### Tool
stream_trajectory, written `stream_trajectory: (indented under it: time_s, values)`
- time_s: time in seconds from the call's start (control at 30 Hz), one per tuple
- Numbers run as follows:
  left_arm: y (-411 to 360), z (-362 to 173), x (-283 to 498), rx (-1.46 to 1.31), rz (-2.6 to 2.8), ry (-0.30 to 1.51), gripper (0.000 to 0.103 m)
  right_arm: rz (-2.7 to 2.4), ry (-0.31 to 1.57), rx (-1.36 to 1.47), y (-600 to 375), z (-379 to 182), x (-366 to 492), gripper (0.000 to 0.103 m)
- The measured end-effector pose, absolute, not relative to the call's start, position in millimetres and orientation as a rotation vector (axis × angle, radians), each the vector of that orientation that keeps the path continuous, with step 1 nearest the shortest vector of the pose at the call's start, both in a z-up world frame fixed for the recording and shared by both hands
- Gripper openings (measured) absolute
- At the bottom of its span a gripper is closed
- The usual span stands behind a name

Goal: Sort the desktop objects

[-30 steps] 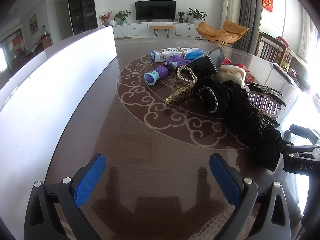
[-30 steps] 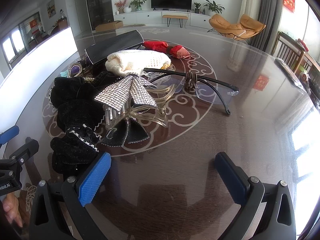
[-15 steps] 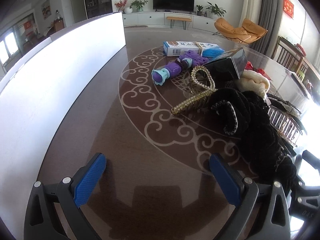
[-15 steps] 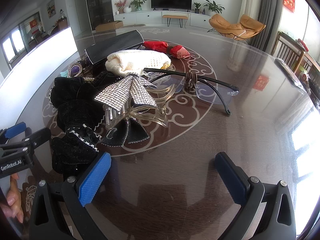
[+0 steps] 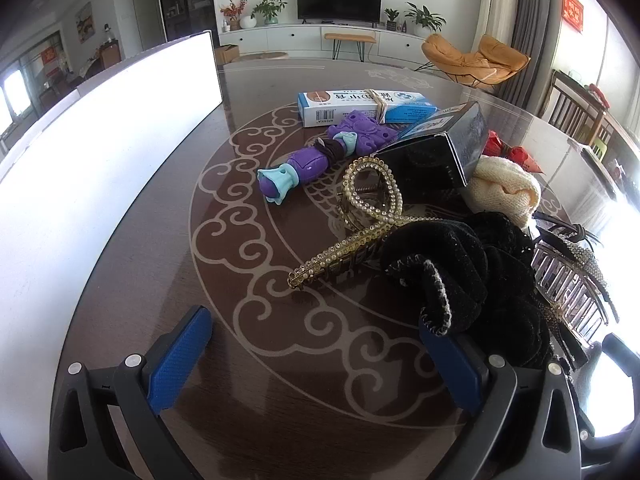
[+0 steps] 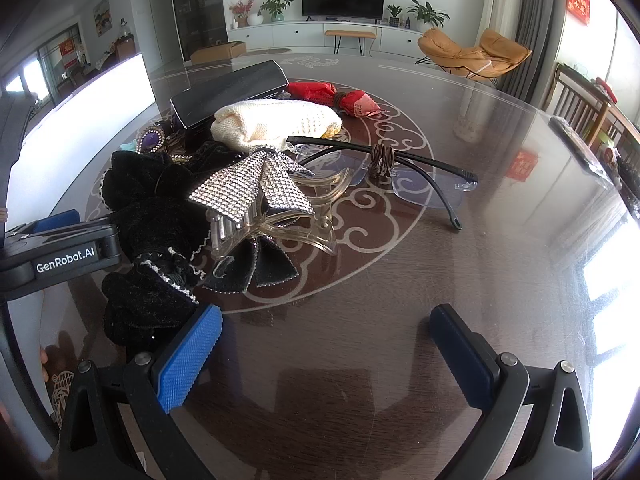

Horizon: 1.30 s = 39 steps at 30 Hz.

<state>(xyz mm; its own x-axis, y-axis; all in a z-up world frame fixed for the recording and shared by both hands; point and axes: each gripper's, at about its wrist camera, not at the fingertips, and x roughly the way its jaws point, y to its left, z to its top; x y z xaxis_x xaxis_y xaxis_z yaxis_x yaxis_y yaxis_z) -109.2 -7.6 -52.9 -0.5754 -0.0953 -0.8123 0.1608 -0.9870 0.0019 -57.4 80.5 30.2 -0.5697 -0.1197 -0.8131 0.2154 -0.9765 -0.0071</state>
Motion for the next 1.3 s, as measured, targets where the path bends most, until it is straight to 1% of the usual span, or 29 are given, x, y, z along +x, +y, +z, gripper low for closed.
stream_trajectory:
  time_s: [1.3]
  values:
    - [-7.6,-53.0,-109.8,1.367,-2.664,0.108,0.103,-2.622,0.155,1.346,80.5,30.1,-57.3,0.103]
